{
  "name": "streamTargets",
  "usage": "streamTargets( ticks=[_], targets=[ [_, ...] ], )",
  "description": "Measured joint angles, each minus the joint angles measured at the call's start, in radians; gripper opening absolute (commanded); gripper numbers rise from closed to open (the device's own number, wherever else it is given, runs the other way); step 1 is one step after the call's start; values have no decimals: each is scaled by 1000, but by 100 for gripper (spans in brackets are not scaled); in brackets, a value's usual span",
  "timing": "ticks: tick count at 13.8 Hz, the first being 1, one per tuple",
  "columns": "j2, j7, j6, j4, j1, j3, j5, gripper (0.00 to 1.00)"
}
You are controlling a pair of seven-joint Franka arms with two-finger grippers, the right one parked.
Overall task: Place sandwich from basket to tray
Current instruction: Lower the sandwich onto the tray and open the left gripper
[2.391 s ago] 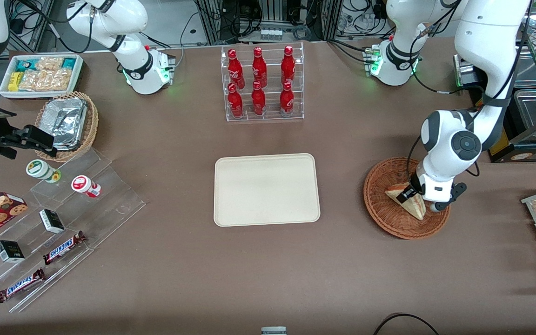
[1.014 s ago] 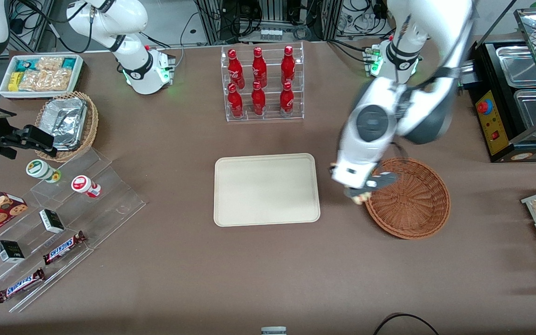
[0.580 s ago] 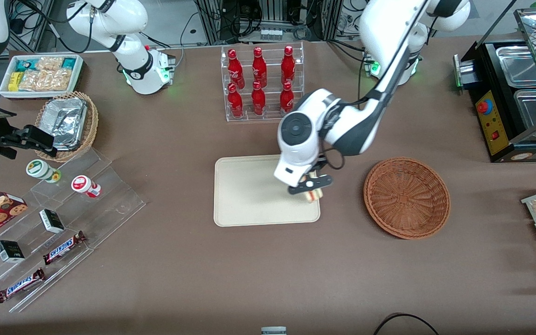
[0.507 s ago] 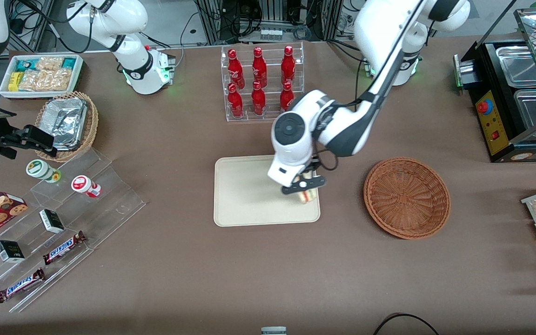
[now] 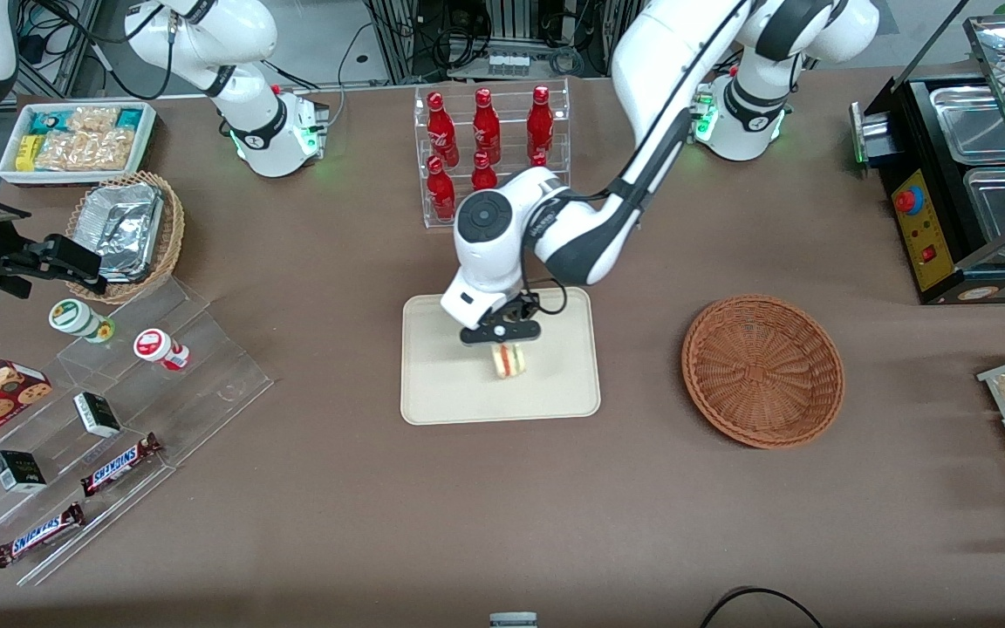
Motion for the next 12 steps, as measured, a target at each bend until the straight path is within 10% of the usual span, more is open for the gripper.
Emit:
streamTargets(
  ticks=[9,10,11,12],
  targets=[
    [78,64,42,1,-24,0,33,34],
    [84,64,42,1,-30,0,33,50],
    [89,64,43,1,-32,0,34,96],
    [90,64,43,3,-32,0,35,100]
  ],
)
